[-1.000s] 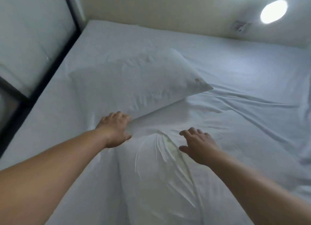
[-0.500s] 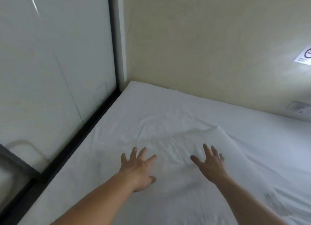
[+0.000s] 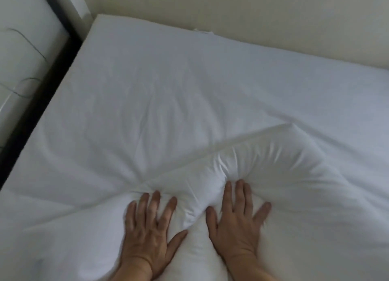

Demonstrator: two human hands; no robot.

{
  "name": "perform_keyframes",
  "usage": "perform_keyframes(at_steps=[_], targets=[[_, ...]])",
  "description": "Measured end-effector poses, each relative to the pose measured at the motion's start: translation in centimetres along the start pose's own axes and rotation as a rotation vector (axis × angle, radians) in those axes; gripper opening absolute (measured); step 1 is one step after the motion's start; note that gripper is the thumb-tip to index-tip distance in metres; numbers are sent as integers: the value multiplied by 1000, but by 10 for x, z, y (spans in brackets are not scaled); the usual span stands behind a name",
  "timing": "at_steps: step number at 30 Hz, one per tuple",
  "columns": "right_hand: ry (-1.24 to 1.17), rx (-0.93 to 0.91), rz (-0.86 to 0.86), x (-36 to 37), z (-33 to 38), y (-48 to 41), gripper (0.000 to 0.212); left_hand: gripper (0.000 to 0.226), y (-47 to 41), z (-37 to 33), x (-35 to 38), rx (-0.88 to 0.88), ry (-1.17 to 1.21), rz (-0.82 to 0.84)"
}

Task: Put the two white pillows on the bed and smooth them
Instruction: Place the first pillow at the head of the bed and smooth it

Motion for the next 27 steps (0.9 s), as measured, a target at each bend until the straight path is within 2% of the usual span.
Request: perform_keyframes(at_steps=[4, 8, 12, 15, 18, 24, 25, 27], targets=[[-20, -21, -22, 1, -3, 0, 75, 60, -6, -2, 4, 127, 51, -66], [-66, 30, -109, 2, -5, -8, 59, 50, -20, -4, 9, 190, 99, -177], [-20, 80, -112, -18, -13, -3, 22, 41, -24, -16, -5, 186, 47, 88], [-65, 92, 65, -46, -17, 0, 23, 39, -23, -31, -39, 161, 62, 186], [-119, 130, 87, -97, -28, -4, 33, 40, -10, -43, -87, 123, 181, 79], [-171, -182, -305, -223, 0, -46, 32, 41, 1, -37, -173, 2, 328, -191], [-167, -243, -340, -240, 15, -62, 34, 44, -8, -25, -185, -49, 325, -219], [-164, -325, -355, -265, 47, -95, 33, 48, -31, 2, -204, -182, 184, -174]])
Point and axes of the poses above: each hand's wrist, its own y-axis away from the middle knuckle, its own x-axis out of the palm, z = x × y, the point moved 4 cm from there along -y, towards the middle knuckle, and after that the axes turned 13 degrees about y, right-handed, at the moved point
